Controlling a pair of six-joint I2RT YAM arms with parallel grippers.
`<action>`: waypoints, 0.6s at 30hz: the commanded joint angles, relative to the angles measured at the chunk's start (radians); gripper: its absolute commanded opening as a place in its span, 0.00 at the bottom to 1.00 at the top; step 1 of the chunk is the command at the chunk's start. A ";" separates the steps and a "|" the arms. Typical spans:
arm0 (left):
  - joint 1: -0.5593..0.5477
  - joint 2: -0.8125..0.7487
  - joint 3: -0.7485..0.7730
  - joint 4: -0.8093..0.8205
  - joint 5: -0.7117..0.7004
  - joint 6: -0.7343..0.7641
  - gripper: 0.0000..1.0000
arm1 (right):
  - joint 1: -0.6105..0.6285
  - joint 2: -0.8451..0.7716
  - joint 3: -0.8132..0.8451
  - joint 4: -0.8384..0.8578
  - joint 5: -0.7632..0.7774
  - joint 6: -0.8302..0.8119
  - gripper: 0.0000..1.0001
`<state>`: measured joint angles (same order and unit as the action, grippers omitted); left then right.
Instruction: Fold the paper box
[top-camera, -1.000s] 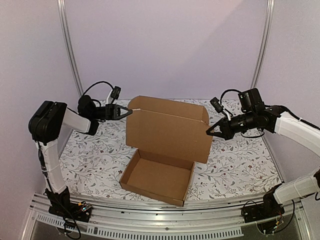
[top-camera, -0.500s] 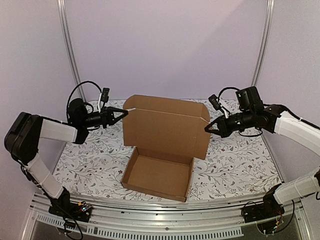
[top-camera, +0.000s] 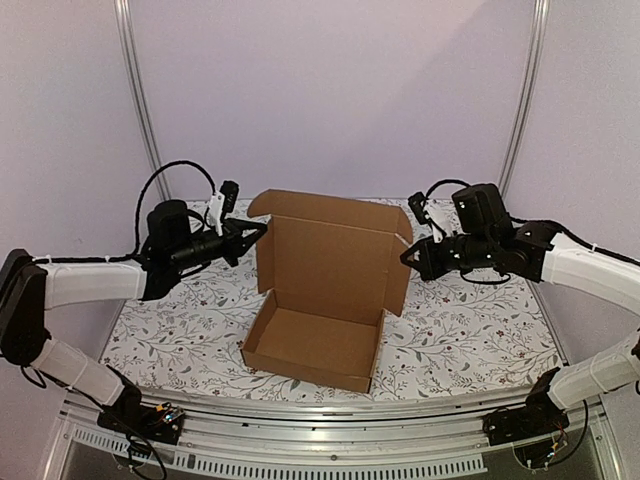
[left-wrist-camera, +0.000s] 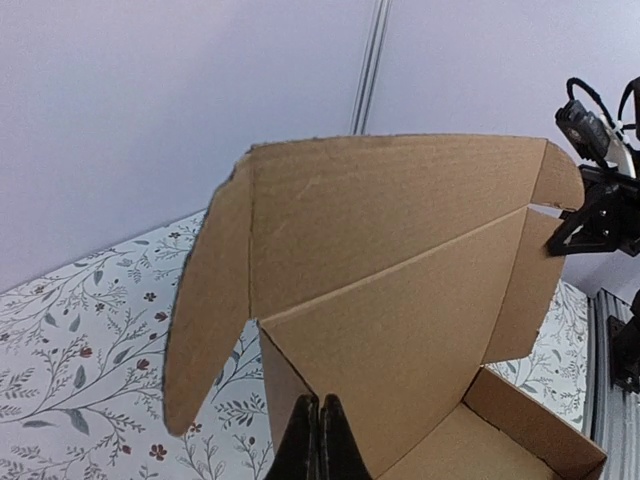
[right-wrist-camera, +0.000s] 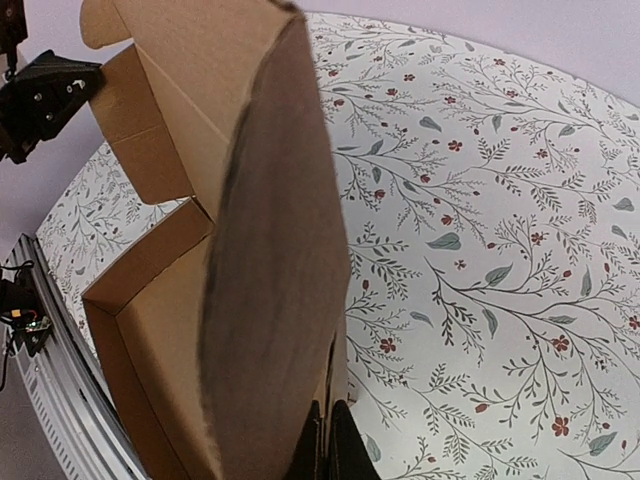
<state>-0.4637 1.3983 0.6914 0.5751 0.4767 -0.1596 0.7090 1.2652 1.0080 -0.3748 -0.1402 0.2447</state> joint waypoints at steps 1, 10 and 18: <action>-0.138 -0.029 0.007 -0.193 -0.190 0.037 0.00 | 0.064 0.003 -0.013 0.158 0.120 0.082 0.00; -0.324 -0.115 0.028 -0.300 -0.512 0.066 0.00 | 0.209 0.031 -0.007 0.235 0.326 0.142 0.00; -0.478 -0.189 -0.065 -0.233 -0.707 0.054 0.00 | 0.356 0.057 -0.042 0.311 0.570 0.179 0.00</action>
<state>-0.8223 1.2259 0.6880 0.3508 -0.2363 -0.1154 0.9787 1.2930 0.9756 -0.2745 0.3584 0.4034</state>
